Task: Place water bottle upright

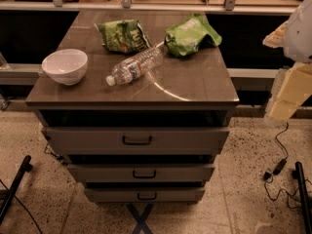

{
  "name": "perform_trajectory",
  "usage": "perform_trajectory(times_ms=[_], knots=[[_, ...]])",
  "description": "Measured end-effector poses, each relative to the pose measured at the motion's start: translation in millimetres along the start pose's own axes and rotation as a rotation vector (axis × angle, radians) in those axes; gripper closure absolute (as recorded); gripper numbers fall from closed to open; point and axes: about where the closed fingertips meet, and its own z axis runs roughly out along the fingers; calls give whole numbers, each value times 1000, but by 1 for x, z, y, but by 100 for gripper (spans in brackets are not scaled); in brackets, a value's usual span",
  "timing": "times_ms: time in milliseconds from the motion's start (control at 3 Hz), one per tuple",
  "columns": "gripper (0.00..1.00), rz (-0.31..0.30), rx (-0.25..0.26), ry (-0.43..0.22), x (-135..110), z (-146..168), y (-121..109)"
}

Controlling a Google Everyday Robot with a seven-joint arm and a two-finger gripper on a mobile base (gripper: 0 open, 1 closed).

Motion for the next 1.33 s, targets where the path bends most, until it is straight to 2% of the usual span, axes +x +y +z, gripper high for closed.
perform_trajectory(times_ms=[333,667,1333], knots=[[0,-1,3,0,-1,0,-1],[0,-83,5,25,-19,5,-15],[0,-329,15,137,-89,34,-82]])
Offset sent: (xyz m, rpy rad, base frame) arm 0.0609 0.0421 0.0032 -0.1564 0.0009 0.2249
